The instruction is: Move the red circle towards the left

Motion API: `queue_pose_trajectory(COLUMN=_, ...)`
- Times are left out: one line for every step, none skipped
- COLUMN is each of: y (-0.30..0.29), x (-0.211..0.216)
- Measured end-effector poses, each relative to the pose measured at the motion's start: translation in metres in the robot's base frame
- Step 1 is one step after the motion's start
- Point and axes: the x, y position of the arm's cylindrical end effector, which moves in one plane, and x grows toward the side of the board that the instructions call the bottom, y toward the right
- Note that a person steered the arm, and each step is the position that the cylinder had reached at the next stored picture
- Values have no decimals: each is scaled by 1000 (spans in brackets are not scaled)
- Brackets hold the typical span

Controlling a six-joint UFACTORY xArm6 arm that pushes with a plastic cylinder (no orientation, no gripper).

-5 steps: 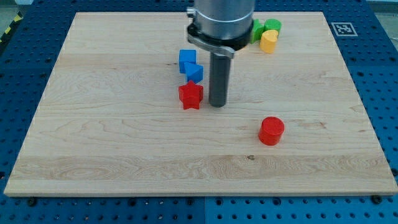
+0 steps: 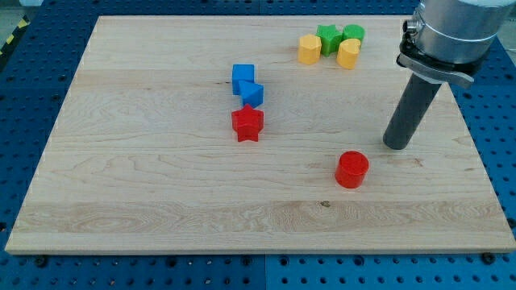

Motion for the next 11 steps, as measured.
queue_pose_trajectory(y=8, x=5)
queue_pose_trajectory(y=26, x=18)
queue_pose_trajectory(y=47, x=20)
queue_pose_trajectory(y=38, x=50)
queue_pose_trajectory(y=15, x=61)
queue_pose_trajectory(y=1, x=62)
queue_pose_trajectory(y=-19, x=62)
queue_pose_trajectory(y=-49, x=62)
queue_pose_trajectory(y=-67, x=50)
queue_pose_trajectory(y=-75, x=36)
queue_pose_trajectory(y=-84, x=33)
